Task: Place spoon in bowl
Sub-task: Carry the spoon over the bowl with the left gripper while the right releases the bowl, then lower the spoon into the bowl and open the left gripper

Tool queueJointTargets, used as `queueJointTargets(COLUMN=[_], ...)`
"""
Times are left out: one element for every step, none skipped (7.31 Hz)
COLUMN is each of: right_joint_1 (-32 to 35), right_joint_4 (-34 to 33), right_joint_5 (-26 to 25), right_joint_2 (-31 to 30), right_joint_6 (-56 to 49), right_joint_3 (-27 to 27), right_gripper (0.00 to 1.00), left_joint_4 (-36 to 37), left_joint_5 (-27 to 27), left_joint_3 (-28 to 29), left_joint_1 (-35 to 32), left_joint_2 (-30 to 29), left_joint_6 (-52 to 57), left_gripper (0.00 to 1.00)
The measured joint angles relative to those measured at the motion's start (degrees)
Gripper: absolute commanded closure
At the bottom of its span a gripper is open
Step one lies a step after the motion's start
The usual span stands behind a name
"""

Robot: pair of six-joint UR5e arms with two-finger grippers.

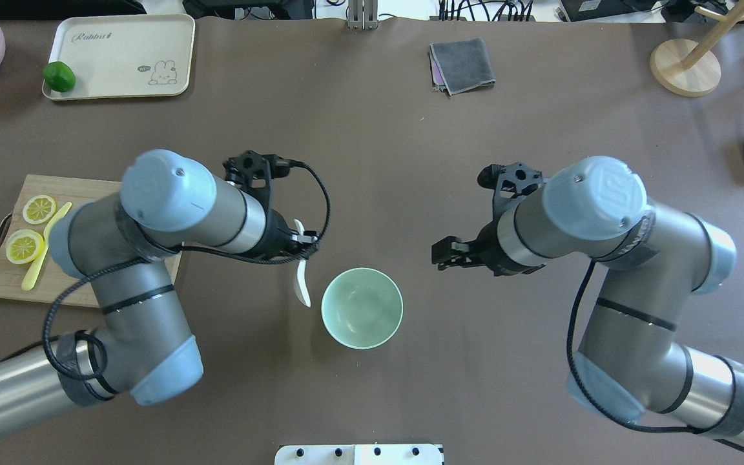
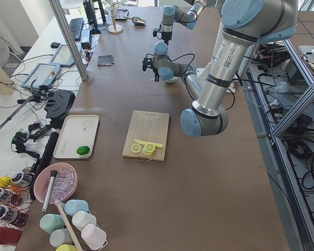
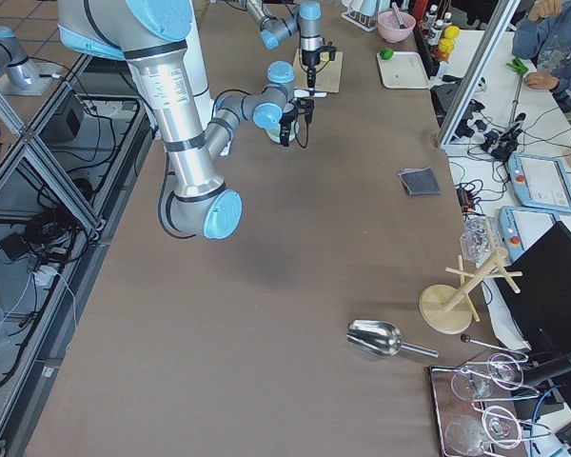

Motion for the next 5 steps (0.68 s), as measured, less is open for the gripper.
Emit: queueJointTargets(right_joint_1=[3.59, 6.07, 7.63, 8.6, 9.34], right_joint_4=[0.03, 0.07, 0.09, 0.1, 0.1], right_joint_5=[2.61, 4.02, 4.7, 5.03, 5.16], right_joint_2=[-2.88, -5.24, -6.99, -8.13, -9.07], right_joint_6=[-3.84, -6.83, -8.49, -9.2, -9.58], right_joint_3=[0.9, 1.36, 1.76, 2.02, 2.16], right_gripper=[0.0, 0.0, 0.0, 0.0, 0.0], left_joint_4=[0.04, 0.03, 0.01, 0.03, 0.1], left_joint_5=[2.81, 4.15, 4.69, 4.75, 4.34], left_joint_3=[0.57, 1.33, 1.8, 1.91, 1.71], left_joint_1=[3.21, 4.92, 5.55, 5.17, 3.64], left_joint_2=[-2.73, -4.53, -5.15, -5.07, -4.37], left_joint_6=[-1.89, -2.53, -2.5, -1.44, 1.35], left_gripper=[0.19, 0.03, 0.02, 0.02, 0.02])
